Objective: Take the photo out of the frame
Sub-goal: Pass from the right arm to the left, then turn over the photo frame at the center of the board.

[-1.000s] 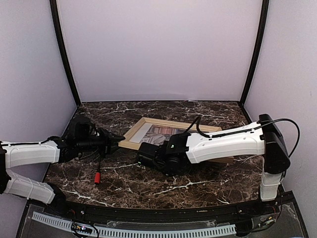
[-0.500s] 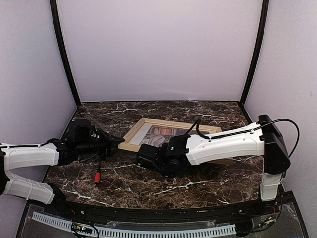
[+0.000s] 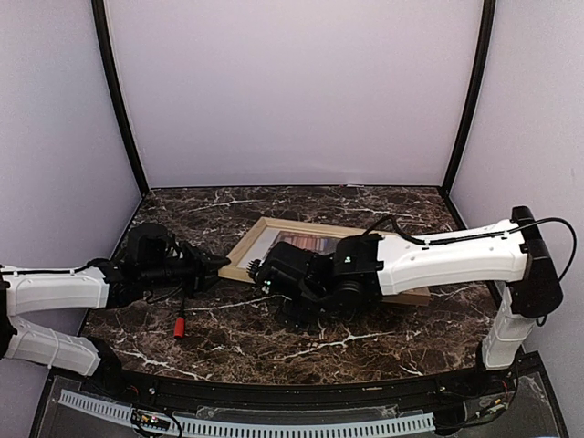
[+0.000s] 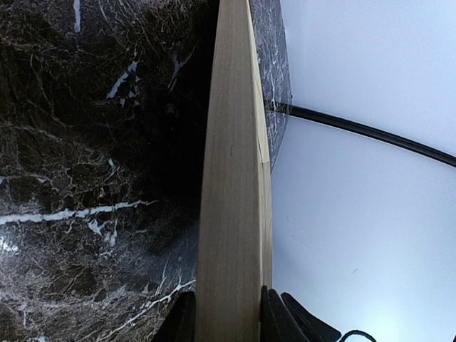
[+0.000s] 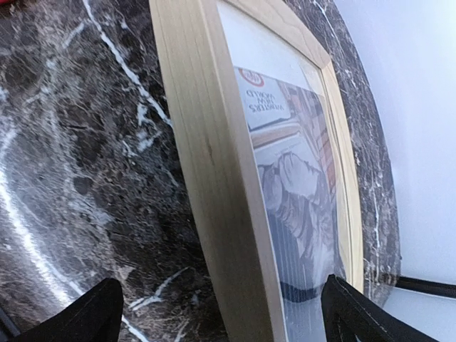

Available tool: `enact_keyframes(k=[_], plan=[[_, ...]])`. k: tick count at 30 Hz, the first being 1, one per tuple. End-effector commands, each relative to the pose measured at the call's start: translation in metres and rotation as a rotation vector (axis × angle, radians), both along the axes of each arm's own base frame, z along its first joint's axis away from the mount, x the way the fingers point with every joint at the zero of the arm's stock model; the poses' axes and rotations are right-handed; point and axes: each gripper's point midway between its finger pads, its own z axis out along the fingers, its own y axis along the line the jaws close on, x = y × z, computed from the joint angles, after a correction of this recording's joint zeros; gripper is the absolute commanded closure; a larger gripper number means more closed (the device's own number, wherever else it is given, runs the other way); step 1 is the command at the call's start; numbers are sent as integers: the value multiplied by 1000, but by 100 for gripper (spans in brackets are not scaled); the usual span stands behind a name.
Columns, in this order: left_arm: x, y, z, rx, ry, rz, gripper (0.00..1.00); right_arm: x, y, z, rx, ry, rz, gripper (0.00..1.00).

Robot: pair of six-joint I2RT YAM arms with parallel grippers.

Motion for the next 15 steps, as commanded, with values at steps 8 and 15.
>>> enact_keyframes(k=[8, 15], plan=[[2, -9, -3, 78, -41, -77, 100, -14, 2, 90, 470, 193, -45, 1], [21, -11, 39, 177, -176, -97, 100, 17, -47, 172, 838, 297, -191, 1]])
